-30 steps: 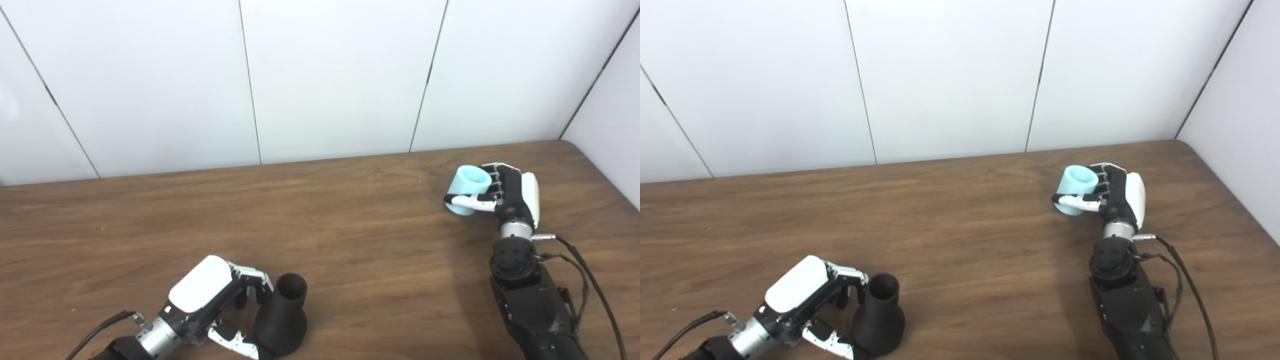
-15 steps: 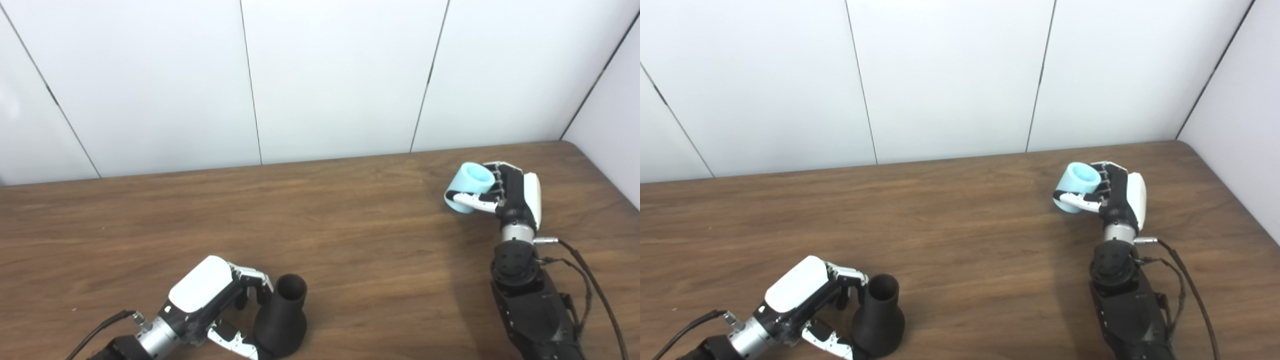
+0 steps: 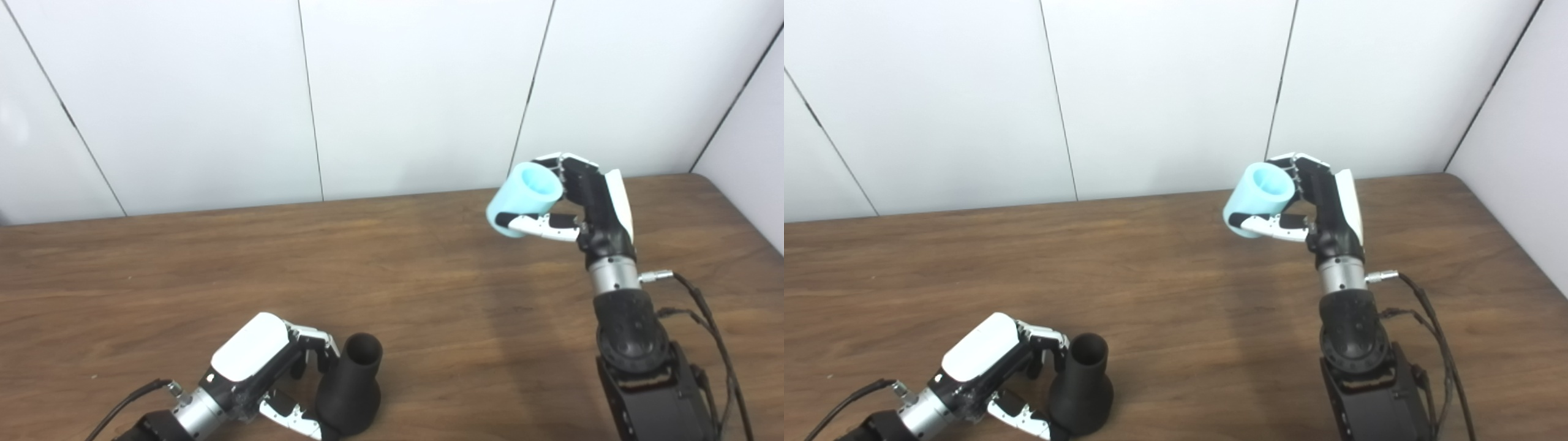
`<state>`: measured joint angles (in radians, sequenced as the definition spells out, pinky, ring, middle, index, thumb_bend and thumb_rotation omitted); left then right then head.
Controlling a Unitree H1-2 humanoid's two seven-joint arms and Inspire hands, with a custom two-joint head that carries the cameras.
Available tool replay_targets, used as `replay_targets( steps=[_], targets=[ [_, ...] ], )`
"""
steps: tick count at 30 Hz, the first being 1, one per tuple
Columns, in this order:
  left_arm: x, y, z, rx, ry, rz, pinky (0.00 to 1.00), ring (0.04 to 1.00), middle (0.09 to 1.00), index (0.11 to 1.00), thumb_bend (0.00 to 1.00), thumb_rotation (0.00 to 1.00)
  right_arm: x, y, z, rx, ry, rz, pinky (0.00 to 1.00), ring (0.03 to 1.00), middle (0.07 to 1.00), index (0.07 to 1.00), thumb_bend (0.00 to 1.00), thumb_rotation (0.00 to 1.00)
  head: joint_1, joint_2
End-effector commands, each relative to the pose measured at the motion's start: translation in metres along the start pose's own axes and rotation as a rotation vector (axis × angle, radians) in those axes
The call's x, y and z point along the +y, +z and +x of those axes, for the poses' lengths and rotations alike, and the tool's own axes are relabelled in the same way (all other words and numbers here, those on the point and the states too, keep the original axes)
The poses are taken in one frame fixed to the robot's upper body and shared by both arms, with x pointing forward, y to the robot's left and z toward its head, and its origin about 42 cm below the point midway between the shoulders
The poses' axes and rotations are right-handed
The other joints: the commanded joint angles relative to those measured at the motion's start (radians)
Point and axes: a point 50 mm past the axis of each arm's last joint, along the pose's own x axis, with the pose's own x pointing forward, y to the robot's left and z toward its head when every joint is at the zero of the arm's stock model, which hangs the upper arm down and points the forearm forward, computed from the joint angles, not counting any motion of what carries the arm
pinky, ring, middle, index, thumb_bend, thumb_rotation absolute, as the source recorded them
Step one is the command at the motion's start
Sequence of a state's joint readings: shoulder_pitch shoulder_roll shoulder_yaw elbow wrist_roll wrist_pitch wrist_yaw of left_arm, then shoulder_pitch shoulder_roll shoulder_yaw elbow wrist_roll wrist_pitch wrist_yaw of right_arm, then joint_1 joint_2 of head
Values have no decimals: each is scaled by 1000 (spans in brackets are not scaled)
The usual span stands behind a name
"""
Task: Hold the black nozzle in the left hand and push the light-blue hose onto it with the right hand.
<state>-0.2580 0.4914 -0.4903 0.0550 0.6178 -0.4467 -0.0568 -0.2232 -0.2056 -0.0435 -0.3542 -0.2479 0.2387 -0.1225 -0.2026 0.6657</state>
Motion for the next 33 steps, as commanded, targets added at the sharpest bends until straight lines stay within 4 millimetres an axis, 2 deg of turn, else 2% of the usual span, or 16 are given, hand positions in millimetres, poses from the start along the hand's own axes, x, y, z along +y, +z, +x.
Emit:
replay_targets(
  steps=[1,7,10,13,17,19,21,22,29,33],
  targets=[
    [-19,9,-3,-15,-99,0,551,523,499,475,524,0,1,28,-3,-116,31,44,343,409,489,529,516,0,18,3],
    [-20,13,3,-9,-114,1,553,530,505,469,524,0,26,64,-32,-193,130,147,334,402,486,533,514,0,53,5],
    [-21,13,4,-7,-114,-4,552,531,504,471,524,0,39,73,-47,-233,149,163,213,351,465,550,507,0,59,5],
    [-21,14,5,-9,-109,-8,549,529,503,471,524,0,48,74,-58,-250,170,174,282,391,478,538,512,0,64,6],
    [-22,15,6,-10,-100,-12,542,524,501,474,524,0,56,73,-68,-249,207,200,248,370,477,553,508,0,74,6],
    [-22,15,6,-10,-98,-14,544,524,501,474,524,0,61,74,-73,-245,228,229,172,428,444,536,513,0,79,7],
    [-22,15,6,-10,-98,-14,547,523,500,475,524,0,64,75,-77,-251,236,244,184,361,467,552,505,0,81,8],
    [-23,15,6,-10,-99,-14,547,523,500,475,524,0,66,75,-79,-253,240,248,210,363,472,552,506,0,81,8],
    [-22,17,6,-13,-96,-15,546,522,500,475,524,0,73,77,-87,-241,284,244,150,330,456,554,502,0,85,11],
    [-23,16,6,-12,-94,-16,548,522,500,476,524,0,72,75,-89,-229,313,226,194,348,473,551,506,0,85,11]
  ],
)
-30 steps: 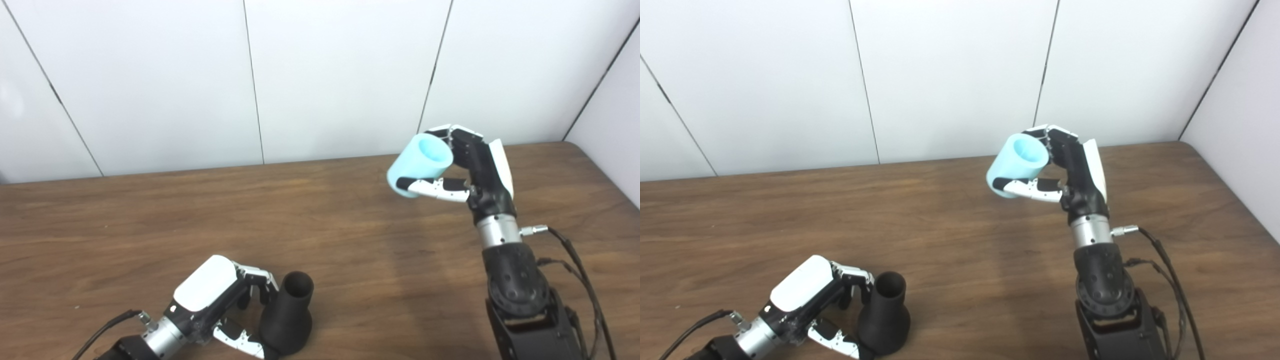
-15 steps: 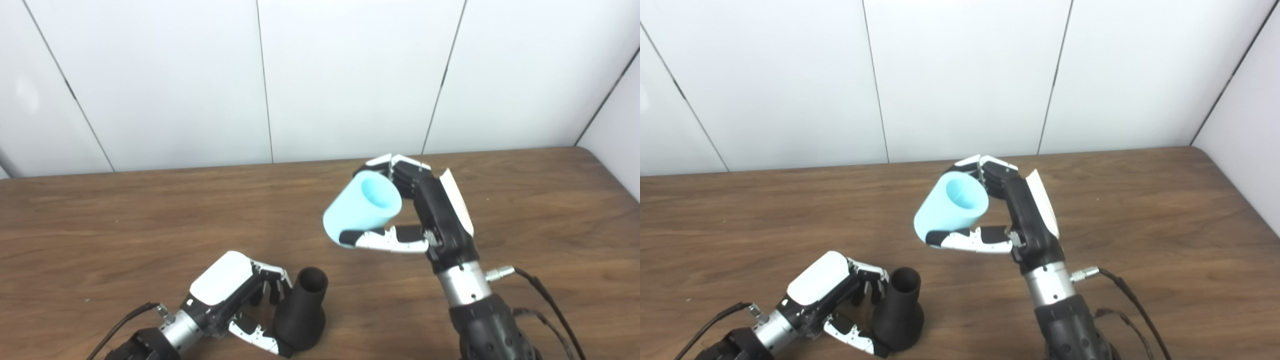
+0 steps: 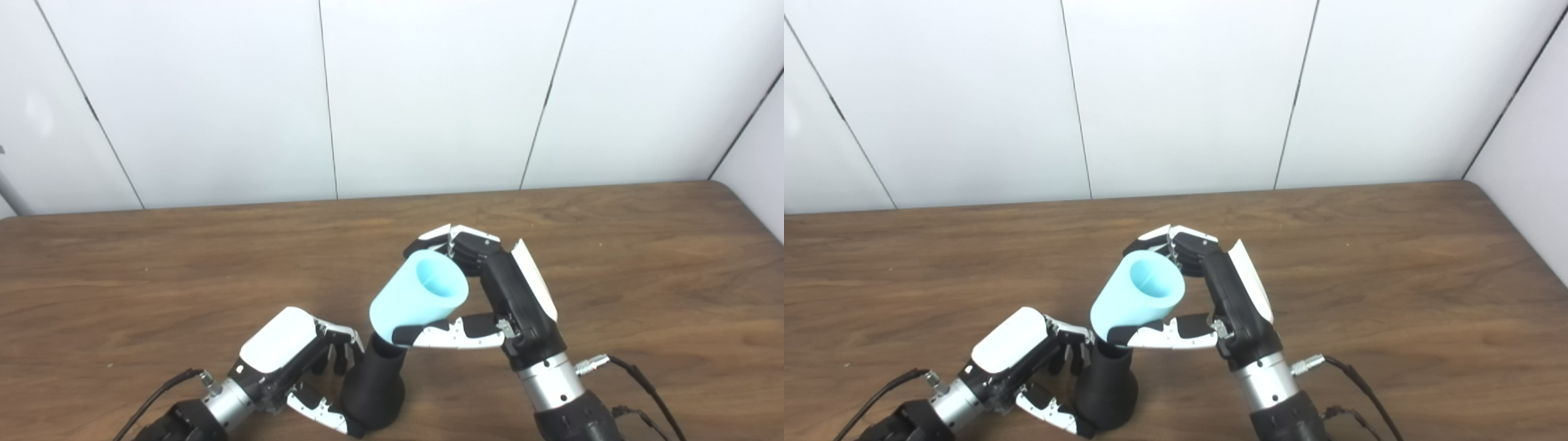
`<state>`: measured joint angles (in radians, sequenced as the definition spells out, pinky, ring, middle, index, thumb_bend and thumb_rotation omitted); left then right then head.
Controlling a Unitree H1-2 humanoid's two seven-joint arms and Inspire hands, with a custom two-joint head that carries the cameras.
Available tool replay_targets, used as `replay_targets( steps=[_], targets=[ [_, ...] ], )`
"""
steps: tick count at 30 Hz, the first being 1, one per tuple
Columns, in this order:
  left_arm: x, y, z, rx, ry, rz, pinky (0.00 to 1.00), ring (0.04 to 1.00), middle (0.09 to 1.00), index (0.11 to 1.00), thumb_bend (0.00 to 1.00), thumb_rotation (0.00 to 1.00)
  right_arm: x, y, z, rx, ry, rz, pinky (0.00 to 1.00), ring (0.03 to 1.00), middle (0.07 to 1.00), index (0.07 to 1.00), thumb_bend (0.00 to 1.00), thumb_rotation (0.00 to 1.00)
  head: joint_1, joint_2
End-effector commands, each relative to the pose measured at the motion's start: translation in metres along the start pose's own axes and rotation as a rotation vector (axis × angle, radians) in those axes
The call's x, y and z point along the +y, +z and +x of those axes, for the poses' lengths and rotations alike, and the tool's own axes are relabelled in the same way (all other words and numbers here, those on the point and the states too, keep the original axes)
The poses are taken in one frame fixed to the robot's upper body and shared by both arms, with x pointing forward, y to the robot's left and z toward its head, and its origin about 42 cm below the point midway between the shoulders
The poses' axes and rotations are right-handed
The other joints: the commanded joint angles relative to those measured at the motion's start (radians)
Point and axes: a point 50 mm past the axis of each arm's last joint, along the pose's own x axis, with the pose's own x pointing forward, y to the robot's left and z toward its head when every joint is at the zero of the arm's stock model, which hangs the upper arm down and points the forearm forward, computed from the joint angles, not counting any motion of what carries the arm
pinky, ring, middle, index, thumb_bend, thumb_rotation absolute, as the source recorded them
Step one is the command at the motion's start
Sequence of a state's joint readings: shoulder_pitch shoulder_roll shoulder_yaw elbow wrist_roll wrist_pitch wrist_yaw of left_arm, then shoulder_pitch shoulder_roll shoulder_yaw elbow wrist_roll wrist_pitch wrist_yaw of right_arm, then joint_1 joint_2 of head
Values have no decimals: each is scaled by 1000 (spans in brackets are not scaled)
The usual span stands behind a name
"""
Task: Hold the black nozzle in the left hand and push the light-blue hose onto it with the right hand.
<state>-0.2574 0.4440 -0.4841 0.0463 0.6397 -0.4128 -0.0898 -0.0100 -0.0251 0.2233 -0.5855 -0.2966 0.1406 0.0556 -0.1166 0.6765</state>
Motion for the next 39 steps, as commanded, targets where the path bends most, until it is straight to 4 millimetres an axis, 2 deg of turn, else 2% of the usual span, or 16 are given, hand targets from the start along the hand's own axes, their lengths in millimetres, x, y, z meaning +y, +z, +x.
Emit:
replay_targets(
  steps=[1,5,10,15,19,28,31,39],
  targets=[
    [-18,7,-7,-22,-88,-5,548,522,500,476,524,0,-3,13,1,-69,3,-1,205,353,479,549,506,0,-1,1],
    [-17,8,-7,-20,-94,0,547,522,500,476,524,0,-1,8,-1,-54,30,-6,213,354,477,554,506,0,-1,1],
    [-16,9,-8,-22,-91,2,548,521,500,475,524,0,2,4,-5,-31,63,-23,157,332,455,554,503,0,3,5],
    [-15,9,-9,-21,-94,4,550,521,499,477,524,0,2,2,-7,-19,79,-45,213,358,473,552,507,0,1,8],
    [-15,9,-10,-23,-94,2,547,520,497,479,524,0,2,0,-7,-18,81,-46,214,359,474,551,507,0,0,8],
    [-16,9,-10,-19,-93,-1,552,517,496,480,524,0,8,-21,-11,-146,84,-120,207,355,488,548,507,0,5,6],
    [-16,10,-10,-18,-94,1,551,516,495,481,524,0,9,-24,-10,-197,88,-175,255,377,502,530,511,0,5,6],
    [-16,10,-11,-20,-95,0,556,516,494,482,524,0,11,-26,-9,-229,95,-223,267,385,498,527,513,0,5,7]
  ],
)
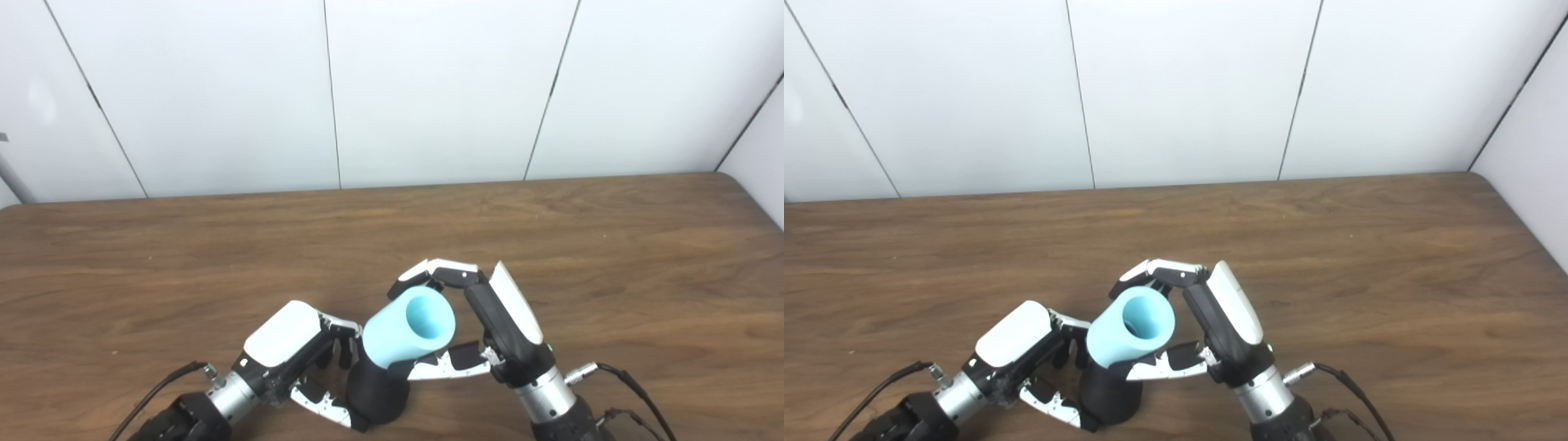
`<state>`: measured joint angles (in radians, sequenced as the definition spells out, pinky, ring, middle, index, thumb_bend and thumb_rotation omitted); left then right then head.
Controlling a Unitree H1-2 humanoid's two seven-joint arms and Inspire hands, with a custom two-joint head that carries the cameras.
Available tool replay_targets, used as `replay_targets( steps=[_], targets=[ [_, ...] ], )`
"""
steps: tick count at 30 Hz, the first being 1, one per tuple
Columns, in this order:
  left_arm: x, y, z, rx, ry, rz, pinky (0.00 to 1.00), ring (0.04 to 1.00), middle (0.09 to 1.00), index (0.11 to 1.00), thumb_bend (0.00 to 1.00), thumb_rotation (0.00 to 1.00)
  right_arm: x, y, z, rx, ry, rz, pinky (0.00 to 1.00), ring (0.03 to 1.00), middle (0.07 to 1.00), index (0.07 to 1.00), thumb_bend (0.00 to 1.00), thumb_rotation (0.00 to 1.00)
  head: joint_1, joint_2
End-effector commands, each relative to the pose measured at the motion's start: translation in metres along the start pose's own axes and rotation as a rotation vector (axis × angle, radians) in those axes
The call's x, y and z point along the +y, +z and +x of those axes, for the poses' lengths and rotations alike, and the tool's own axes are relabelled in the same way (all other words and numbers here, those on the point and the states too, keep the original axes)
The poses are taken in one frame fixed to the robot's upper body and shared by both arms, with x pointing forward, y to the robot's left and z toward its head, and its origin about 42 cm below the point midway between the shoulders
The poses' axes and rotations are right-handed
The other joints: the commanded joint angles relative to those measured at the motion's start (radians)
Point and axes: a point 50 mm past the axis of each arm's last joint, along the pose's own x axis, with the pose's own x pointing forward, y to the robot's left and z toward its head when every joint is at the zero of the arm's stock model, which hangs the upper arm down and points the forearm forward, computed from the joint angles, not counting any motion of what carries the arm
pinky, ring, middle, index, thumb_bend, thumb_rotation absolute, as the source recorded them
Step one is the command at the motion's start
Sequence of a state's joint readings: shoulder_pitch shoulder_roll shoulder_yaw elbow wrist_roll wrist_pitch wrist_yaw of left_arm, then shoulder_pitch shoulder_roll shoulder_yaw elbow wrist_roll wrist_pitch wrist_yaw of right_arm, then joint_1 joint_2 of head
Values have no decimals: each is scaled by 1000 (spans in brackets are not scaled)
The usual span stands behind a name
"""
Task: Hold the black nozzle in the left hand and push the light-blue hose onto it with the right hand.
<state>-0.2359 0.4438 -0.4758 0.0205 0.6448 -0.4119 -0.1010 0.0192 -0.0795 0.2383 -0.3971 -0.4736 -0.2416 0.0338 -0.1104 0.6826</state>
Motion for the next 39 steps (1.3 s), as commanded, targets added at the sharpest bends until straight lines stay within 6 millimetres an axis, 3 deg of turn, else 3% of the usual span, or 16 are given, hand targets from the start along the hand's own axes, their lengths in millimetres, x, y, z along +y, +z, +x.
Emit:
replay_targets(
  steps=[1,14,21,24,30,39],
  targets=[
    [-14,6,-7,-18,-94,3,557,517,495,481,524,0,-2,5,6,-63,-11,-19,268,385,496,527,513,0,0,1],
    [-15,5,-7,-18,-94,-4,552,516,496,479,524,0,0,7,9,-123,-4,-75,261,379,492,532,512,0,-2,-11],
    [-15,5,-7,-15,-99,-6,555,515,496,479,524,0,-6,19,14,-122,6,-120,217,356,475,546,509,0,-6,-12],
    [-15,5,-7,-15,-99,-7,559,514,494,482,524,0,-9,24,16,-128,5,-136,243,370,483,539,511,0,-7,-13],
    [-16,4,-6,-16,-102,-1,555,514,495,480,524,0,-15,31,21,-109,31,-159,145,336,449,538,506,0,-8,-15],
    [-16,4,-6,-16,-105,4,553,514,495,480,524,0,-20,38,24,-69,73,-180,183,341,467,548,506,0,-9,-19]
  ],
)
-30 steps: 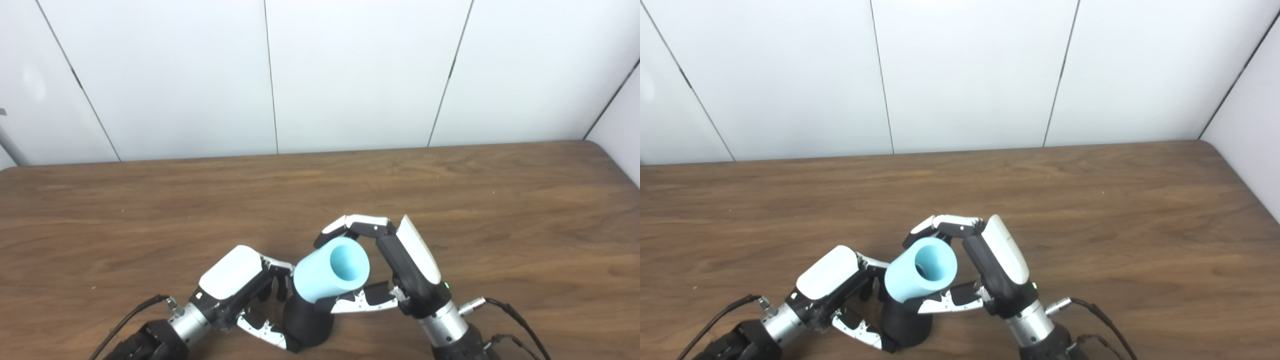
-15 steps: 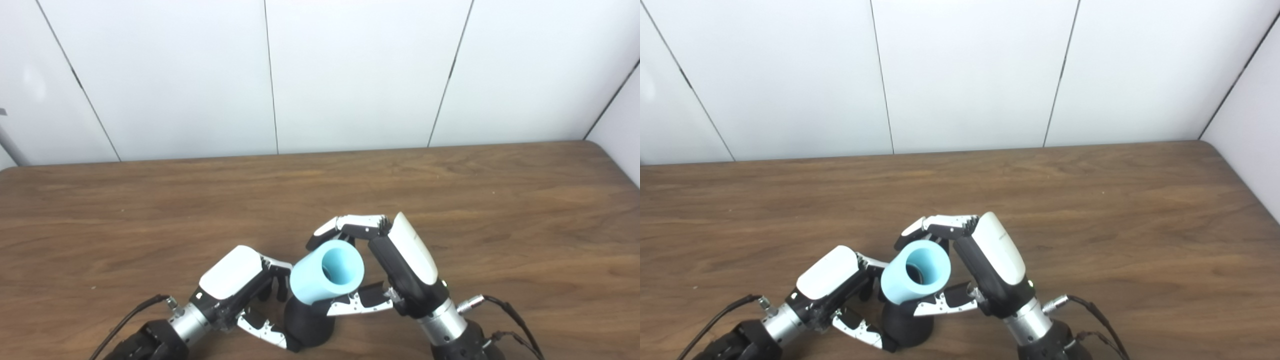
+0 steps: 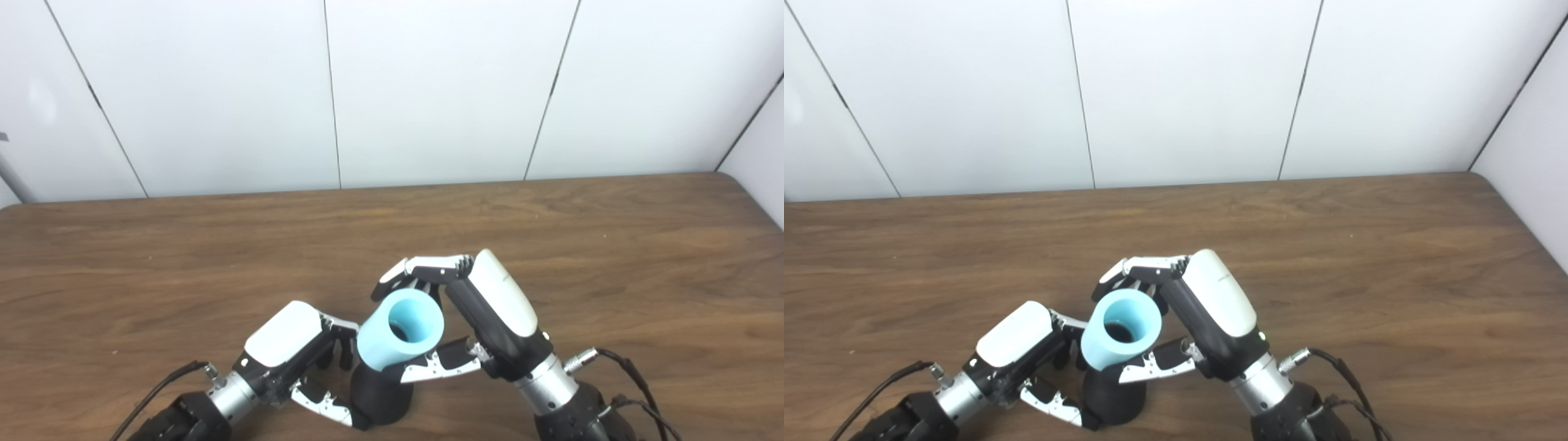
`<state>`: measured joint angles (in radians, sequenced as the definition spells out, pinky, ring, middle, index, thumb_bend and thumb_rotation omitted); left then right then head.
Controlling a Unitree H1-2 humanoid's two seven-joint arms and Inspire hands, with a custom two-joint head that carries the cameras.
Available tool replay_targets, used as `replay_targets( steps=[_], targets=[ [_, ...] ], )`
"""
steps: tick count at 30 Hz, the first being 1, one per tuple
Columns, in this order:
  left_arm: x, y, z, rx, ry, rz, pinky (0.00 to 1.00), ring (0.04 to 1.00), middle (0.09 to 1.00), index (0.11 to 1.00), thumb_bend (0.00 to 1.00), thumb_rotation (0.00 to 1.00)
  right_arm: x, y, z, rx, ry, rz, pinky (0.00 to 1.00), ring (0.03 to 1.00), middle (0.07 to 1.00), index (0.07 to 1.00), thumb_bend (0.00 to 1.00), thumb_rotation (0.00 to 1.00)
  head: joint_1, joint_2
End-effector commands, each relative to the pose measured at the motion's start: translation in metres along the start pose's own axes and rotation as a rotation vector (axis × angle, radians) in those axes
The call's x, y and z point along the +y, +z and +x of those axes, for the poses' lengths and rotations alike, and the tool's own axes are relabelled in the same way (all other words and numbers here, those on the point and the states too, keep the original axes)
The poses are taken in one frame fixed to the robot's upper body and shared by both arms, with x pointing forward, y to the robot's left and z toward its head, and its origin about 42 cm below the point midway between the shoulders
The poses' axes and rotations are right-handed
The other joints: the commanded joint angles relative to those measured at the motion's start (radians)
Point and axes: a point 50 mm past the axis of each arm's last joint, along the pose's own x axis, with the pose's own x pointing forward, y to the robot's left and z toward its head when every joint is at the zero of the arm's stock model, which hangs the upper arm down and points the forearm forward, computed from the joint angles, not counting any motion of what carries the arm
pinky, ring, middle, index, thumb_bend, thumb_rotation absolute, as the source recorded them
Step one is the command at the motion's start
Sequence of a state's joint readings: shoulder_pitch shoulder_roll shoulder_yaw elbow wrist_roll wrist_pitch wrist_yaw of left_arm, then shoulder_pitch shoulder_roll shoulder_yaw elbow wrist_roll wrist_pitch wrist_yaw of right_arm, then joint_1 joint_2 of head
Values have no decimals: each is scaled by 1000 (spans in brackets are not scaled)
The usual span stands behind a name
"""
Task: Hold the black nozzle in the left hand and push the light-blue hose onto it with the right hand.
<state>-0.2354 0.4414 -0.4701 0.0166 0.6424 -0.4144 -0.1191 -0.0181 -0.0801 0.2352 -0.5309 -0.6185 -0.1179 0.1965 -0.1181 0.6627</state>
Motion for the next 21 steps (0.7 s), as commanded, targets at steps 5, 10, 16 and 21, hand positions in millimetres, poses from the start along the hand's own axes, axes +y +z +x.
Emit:
replay_targets(
  steps=[5,10,16,21],
  targets=[
    [-17,3,-6,-13,-95,10,551,513,495,480,524,0,-14,15,9,-71,-49,-44,181,340,458,547,506,0,-4,-1],
    [-17,3,-6,-12,-93,2,554,514,494,481,524,0,-16,17,10,-68,-44,-52,154,332,444,544,506,0,-4,-2],
    [-17,3,-7,-13,-95,4,555,516,495,479,524,0,-18,19,12,-50,-23,-48,171,339,457,548,506,0,-3,1],
    [-17,3,-7,-10,-92,-2,557,516,495,480,524,0,-19,20,14,-36,18,-73,178,339,457,551,505,0,-4,1]
  ],
)
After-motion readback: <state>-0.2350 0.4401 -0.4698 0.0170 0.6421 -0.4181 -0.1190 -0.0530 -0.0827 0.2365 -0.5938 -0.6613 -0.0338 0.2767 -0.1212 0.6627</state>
